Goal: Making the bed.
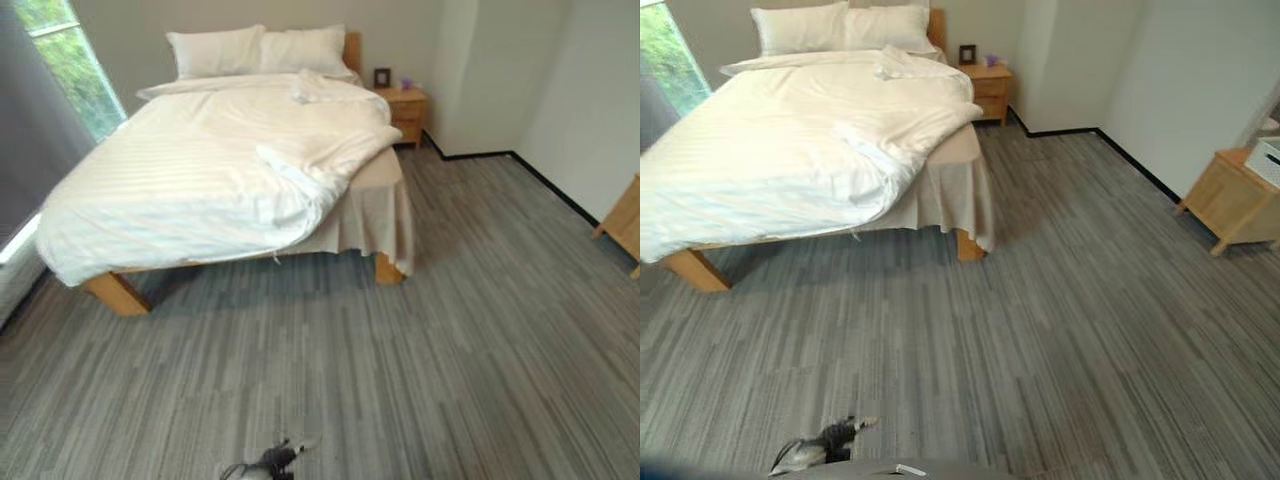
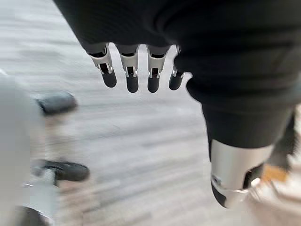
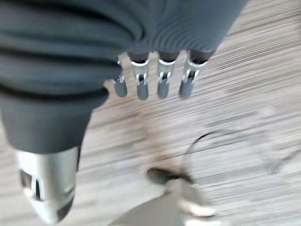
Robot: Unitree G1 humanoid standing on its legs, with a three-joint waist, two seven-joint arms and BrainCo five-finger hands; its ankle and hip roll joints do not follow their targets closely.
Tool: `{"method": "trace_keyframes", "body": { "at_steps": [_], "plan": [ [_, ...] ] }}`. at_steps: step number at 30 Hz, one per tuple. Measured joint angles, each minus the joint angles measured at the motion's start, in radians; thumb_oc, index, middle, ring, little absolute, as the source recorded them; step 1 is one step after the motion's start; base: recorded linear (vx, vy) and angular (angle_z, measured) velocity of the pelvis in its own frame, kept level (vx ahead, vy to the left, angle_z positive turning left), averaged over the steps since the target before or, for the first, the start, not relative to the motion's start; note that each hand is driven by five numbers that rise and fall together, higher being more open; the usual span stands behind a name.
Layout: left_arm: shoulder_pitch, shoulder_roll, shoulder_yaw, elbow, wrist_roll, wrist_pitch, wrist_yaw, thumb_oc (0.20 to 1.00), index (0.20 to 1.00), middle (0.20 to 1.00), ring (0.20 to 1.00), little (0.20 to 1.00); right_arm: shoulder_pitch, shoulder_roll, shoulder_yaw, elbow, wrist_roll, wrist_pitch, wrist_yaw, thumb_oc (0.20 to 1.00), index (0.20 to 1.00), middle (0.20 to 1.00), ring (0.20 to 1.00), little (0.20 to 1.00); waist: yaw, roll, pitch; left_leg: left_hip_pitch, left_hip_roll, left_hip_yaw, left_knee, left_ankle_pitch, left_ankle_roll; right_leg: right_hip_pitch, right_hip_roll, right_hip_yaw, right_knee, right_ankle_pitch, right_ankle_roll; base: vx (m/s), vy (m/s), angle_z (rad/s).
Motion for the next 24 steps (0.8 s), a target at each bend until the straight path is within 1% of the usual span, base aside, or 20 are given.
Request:
{"method": "trace_keyframes", "body": {
  "at_steps": [1,2,4,5,6,9,12,14,15,16,18,19,20,21,23,24],
  "plan": [
    [0.001,0.008,0.001,-0.001,0.003,-0.001,-0.004,1.0,1.0,1.0,1.0,1.0,-0.009,0.006,-0.001,-0.004,-0.003,-0.002,0.0,1.0,1.0,1.0,1.0,1.0,0.013,-0.001,0.0,0.0,-0.006,-0.003,-0.001,0.0,0.0,0.0,-0.007,-0.001,0.002,0.001,0.007,0.04,0.07,0.1],
    [0.019,0.021,0.024,0.005,0.011,-0.007,-0.012,1.0,1.0,1.0,1.0,1.0,-0.029,0.014,0.021,-0.031,-0.011,0.005,-0.001,1.0,1.0,1.0,1.0,1.0,0.027,-0.006,-0.001,-0.003,-0.018,-0.013,-0.006,-0.008,0.006,0.0,-0.018,-0.004,0.001,-0.006,0.024,0.05,0.046,0.11],
    [0.03,0.042,0.054,0.018,0.035,0.002,-0.011,1.0,1.0,1.0,1.0,1.0,-0.032,0.03,0.023,-0.079,-0.026,-0.002,0.008,1.0,1.0,1.0,1.0,1.0,0.039,-0.005,-0.002,-0.002,-0.033,-0.02,-0.012,-0.011,0.016,-0.002,-0.033,-0.005,0.01,-0.005,0.035,0.07,0.088,0.12],
    [0.048,0.045,0.067,0.017,0.034,0.003,-0.011,1.0,1.0,1.0,1.0,1.0,-0.029,0.037,0.01,-0.084,-0.024,-0.005,0.012,1.0,1.0,1.0,1.0,1.0,0.04,-0.007,-0.003,-0.002,-0.038,-0.021,-0.012,-0.014,0.024,-0.006,-0.039,-0.004,0.016,-0.006,0.039,0.06,0.085,0.09],
    [0.066,0.048,0.072,0.019,0.034,0.011,-0.011,1.0,1.0,1.0,1.0,1.0,-0.032,0.044,-0.008,-0.083,-0.022,-0.009,0.015,1.0,1.0,1.0,1.0,1.0,0.045,0.0,-0.008,-0.005,-0.045,-0.023,-0.012,-0.016,0.03,-0.013,-0.048,-0.004,0.029,-0.009,0.043,0.08,0.101,0.04],
    [0.1,0.042,0.074,0.02,0.034,0.013,-0.011,1.0,1.0,1.0,1.0,1.0,-0.028,0.046,-0.061,-0.073,0.026,-0.011,0.018,1.0,1.0,1.0,1.0,1.0,0.066,-0.001,-0.002,-0.009,-0.062,-0.024,-0.012,-0.025,0.049,-0.031,-0.07,-0.003,0.058,-0.018,0.054,0.06,0.068,0.03],
    [0.099,0.043,0.072,0.018,0.033,0.013,-0.009,1.0,1.0,1.0,1.0,1.0,-0.021,0.043,-0.065,-0.052,0.059,-0.012,0.015,1.0,1.0,1.0,1.0,1.0,0.064,-0.003,0.011,-0.015,-0.073,-0.028,-0.001,-0.03,0.056,-0.036,-0.083,-0.003,0.069,-0.021,0.057,0.09,0.091,0.04],
    [0.075,0.044,0.053,-0.014,0.032,0.012,-0.005,1.0,1.0,1.0,1.0,1.0,-0.025,0.044,-0.067,-0.037,0.067,-0.013,0.015,1.0,1.0,1.0,1.0,1.0,0.065,0.001,0.013,-0.025,-0.079,-0.029,0.0,-0.034,0.062,-0.049,-0.089,-0.002,0.073,-0.022,0.059,0.03,0.06,0.02],
    [0.057,0.047,0.039,-0.032,0.03,0.011,0.0,1.0,1.0,1.0,1.0,1.0,-0.026,0.043,-0.067,-0.039,0.076,-0.014,0.015,1.0,1.0,1.0,1.0,1.0,0.064,0.004,0.025,-0.026,-0.081,-0.029,0.001,-0.033,0.064,-0.052,-0.092,-0.001,0.079,-0.022,0.059,0.04,0.059,0.02],
    [0.038,0.047,0.03,-0.051,0.028,0.009,0.004,1.0,1.0,1.0,1.0,1.0,-0.024,0.041,-0.075,-0.038,0.093,-0.014,0.014,1.0,1.0,1.0,1.0,1.0,0.061,0.01,0.036,-0.026,-0.083,-0.03,0.002,-0.035,0.066,-0.053,-0.095,0.002,0.084,-0.023,0.059,0.08,0.096,0.0],
    [-0.021,0.04,0.019,-0.098,0.011,-0.002,0.015,1.0,1.0,1.0,1.0,1.0,-0.028,0.019,-0.162,-0.058,0.155,-0.011,0.011,1.0,1.0,1.0,1.0,1.0,0.041,0.036,0.051,-0.021,-0.092,-0.028,0.002,-0.041,0.074,-0.053,-0.101,0.009,0.082,-0.024,0.061,0.06,0.066,-0.01],
    [-0.018,0.049,0.019,-0.164,-0.026,0.006,0.025,1.0,1.0,1.0,1.0,1.0,-0.019,0.017,-0.235,-0.119,0.233,-0.005,-0.001,1.0,1.0,1.0,1.0,1.0,0.031,0.044,0.058,-0.024,-0.093,-0.026,0.004,-0.041,0.076,-0.057,-0.102,0.011,0.081,-0.022,0.064,-0.02,0.024,-0.05],
    [-0.023,0.06,0.012,-0.228,-0.052,-0.003,0.033,1.0,1.0,1.0,1.0,1.0,-0.023,0.016,-0.286,-0.18,0.288,-0.023,-0.007,1.0,1.0,1.0,1.0,1.0,0.023,0.051,0.063,-0.03,-0.093,-0.023,0.004,-0.041,0.076,-0.06,-0.103,0.013,0.082,-0.021,0.066,-0.03,0.031,-0.07],
    [-0.044,0.072,0.008,-0.29,-0.062,-0.015,0.04,1.0,1.0,1.0,1.0,1.0,-0.025,0.002,-0.276,-0.259,0.343,-0.044,-0.02,1.0,1.0,1.0,1.0,1.0,0.011,0.058,0.061,-0.032,-0.094,-0.02,0.005,-0.04,0.076,-0.063,-0.102,0.015,0.08,-0.018,0.067,-0.03,0.024,-0.1],
    [-0.043,0.118,-0.049,-0.519,-0.062,0.005,0.056,1.0,1.0,1.0,1.0,1.0,0.005,-0.02,-0.272,-0.483,0.367,-0.035,-0.044,1.0,1.0,1.0,1.0,1.0,0.01,0.061,0.063,-0.03,-0.093,-0.014,0.005,-0.04,0.077,-0.067,-0.1,0.023,0.078,-0.014,0.066,-0.03,0.01,-0.11],
    [-0.006,0.205,-0.076,-0.905,-0.082,0.016,0.05,1.0,1.0,1.0,1.0,1.0,0.069,-0.101,-0.23,-0.804,0.348,-0.035,-0.045,1.0,1.0,1.0,1.0,1.0,0.012,0.062,0.072,-0.033,-0.092,-0.01,0.002,-0.038,0.08,-0.064,-0.097,0.026,0.066,-0.006,0.067,-0.02,0.005,-0.09]
  ]
}}
